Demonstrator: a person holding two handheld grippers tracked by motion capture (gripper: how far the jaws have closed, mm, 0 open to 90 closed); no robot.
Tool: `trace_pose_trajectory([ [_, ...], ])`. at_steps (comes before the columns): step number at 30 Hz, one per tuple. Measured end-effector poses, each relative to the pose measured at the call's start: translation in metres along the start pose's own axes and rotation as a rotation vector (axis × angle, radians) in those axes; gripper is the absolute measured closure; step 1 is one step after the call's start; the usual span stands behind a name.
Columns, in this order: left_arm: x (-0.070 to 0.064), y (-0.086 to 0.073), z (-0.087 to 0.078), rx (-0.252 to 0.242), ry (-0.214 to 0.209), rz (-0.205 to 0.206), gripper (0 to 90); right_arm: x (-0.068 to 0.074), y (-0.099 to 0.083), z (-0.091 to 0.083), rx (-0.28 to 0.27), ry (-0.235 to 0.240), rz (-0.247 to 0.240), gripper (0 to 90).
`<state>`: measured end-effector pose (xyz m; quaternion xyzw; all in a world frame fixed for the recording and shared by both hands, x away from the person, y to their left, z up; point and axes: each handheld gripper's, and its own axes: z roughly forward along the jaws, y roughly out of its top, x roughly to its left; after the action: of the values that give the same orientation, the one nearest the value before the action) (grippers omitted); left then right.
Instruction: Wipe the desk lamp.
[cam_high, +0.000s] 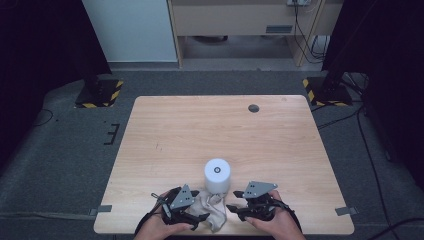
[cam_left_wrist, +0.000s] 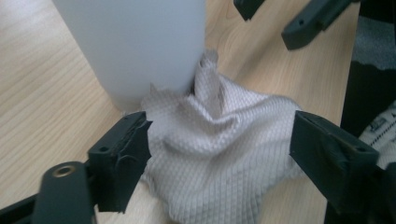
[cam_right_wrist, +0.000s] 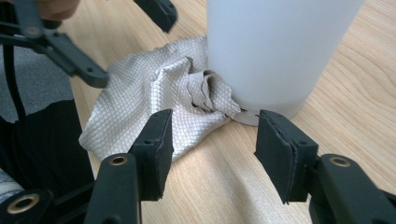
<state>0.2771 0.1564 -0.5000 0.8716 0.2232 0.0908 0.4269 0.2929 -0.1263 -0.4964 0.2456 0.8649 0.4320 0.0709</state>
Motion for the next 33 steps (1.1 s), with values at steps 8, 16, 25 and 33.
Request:
trace_pose_trajectory([
  [8, -0.006, -0.002, 0.008, 0.024, -0.030, 0.022, 8.3, -0.004, 0.000, -0.006, -0.022, -0.012, 0.012, 46.1],
  [16, -0.002, 0.001, 0.032, 0.082, -0.008, 0.042, 15.4, -0.009, 0.002, -0.011, -0.049, -0.023, 0.027, 45.1],
  [25, 0.005, 0.000, 0.039, 0.109, -0.023, 0.047, 58.4, -0.011, 0.009, -0.021, -0.094, -0.031, 0.034, 44.6],
  [33, 0.010, 0.004, 0.032, 0.103, -0.025, 0.044, 74.4, -0.012, 0.027, -0.023, -0.116, -0.048, 0.027, 31.7],
])
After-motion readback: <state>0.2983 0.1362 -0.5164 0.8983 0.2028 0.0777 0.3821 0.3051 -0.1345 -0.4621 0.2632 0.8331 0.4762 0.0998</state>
